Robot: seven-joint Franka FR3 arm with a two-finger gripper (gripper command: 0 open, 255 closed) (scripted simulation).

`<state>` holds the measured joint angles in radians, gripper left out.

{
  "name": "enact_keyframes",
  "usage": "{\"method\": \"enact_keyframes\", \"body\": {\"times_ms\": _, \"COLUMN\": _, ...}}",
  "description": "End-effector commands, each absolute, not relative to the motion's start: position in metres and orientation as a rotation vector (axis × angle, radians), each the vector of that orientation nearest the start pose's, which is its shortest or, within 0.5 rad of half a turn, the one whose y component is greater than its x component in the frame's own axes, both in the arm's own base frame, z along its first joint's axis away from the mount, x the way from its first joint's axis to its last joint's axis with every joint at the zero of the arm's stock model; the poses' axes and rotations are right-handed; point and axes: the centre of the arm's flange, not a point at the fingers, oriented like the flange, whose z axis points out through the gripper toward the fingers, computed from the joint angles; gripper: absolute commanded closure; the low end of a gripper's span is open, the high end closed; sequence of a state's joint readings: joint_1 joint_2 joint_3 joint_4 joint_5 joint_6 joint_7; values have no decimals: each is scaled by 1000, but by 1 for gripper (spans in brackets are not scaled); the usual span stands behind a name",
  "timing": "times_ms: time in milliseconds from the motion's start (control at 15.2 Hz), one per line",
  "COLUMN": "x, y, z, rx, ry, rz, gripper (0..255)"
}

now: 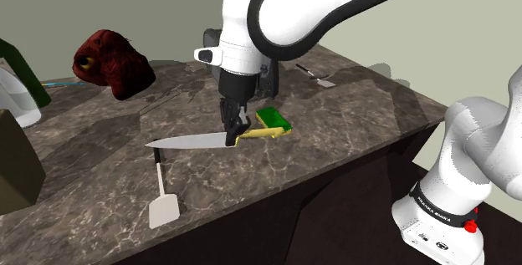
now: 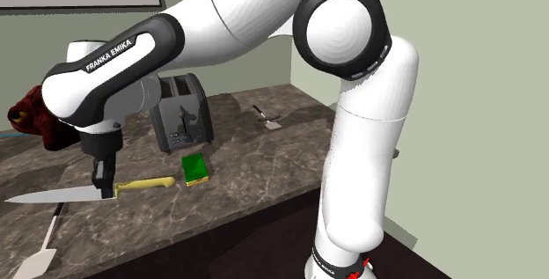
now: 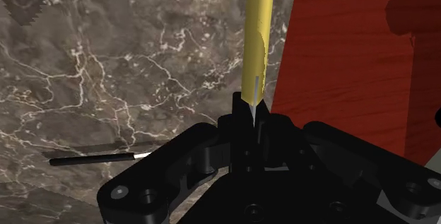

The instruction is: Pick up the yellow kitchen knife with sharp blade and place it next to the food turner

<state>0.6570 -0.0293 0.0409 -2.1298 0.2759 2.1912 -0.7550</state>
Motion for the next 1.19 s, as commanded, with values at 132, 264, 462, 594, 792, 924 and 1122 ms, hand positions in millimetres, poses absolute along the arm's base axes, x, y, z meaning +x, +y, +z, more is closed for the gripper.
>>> {"method": "enact_keyframes", "body": {"times_ms": 132, "x": 411, "y": 357, "z": 411, "rx": -2316, "ry": -1764, "rz": -142, "gripper": 255}}
{"method": "enact_keyframes", "body": {"times_ms": 264, "x": 411, "y": 357, "z": 400, "rx": -2316, "ry": -1764, "rz": -142, "gripper": 255}}
{"method": "enact_keyframes", "body": {"times_ms": 462, "x": 411, "y": 357, "z": 384, "rx": -2316, "ry": -1764, "rz": -142, "gripper": 255}}
{"method": "enact_keyframes", "body": {"times_ms": 594, "x": 411, "y": 357, "z": 374, "rx": -2316, "ry": -1764, "rz": -142, "gripper": 255}}
{"method": "enact_keyframes", "body": {"times_ms": 792, "x": 411, "y": 357, "z": 358, "rx": -2316, "ry": -1764, "rz": -142, "gripper": 255}}
{"method": "enact_keyframes", "body": {"times_ms": 924, "x": 411, "y": 357, "z": 347, "rx": -2316, "ry": -1764, "rz": -142, "gripper": 255}}
{"method": "enact_keyframes", "body": {"times_ms": 1122, "x": 411, "y": 357, "z": 337, "rx": -2316, "ry": -1764, "rz": -142, "gripper": 255}}
